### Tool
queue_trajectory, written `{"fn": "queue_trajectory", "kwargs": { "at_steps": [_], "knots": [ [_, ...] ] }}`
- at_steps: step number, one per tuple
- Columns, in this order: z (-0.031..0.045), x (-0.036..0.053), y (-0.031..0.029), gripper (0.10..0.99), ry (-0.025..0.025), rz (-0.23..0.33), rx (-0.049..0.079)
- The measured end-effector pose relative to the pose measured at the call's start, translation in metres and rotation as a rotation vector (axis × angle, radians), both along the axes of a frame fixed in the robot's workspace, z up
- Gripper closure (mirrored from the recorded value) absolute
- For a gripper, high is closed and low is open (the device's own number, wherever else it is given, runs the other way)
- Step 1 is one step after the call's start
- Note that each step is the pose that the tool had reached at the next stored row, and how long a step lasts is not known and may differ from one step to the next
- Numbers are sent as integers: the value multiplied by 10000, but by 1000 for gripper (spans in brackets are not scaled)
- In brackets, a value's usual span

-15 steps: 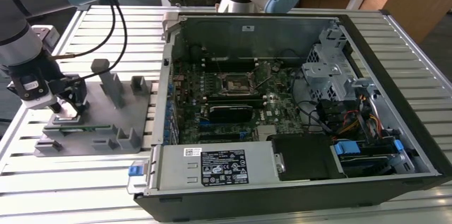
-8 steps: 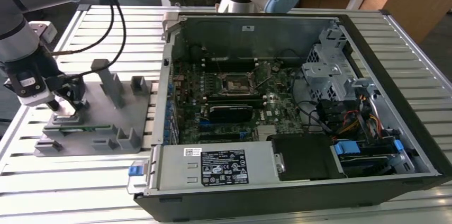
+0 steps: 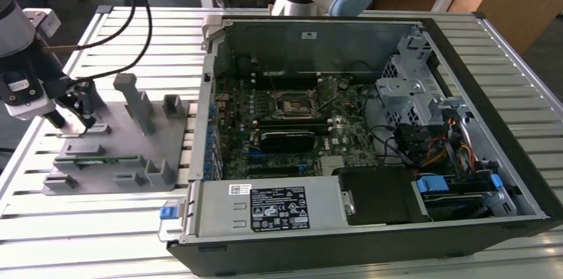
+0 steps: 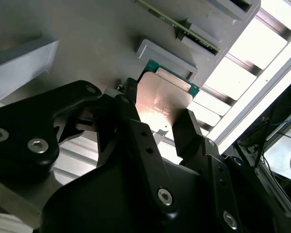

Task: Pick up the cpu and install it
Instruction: 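Pick up the cpu and move it towards the insertion slot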

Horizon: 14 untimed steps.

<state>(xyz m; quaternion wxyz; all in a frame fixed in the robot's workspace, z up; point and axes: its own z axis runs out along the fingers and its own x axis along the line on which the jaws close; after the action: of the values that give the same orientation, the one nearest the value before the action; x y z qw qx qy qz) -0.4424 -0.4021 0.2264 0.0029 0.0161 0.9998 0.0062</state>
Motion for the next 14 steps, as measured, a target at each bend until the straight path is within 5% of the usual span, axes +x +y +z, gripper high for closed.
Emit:
{"fn": "queue_trajectory", "kwargs": {
  "at_steps": [7,14],
  "knots": [
    [348,0,0,549,0,0,0],
    [406,0,0,549,-2,0,1]
  ]
}}
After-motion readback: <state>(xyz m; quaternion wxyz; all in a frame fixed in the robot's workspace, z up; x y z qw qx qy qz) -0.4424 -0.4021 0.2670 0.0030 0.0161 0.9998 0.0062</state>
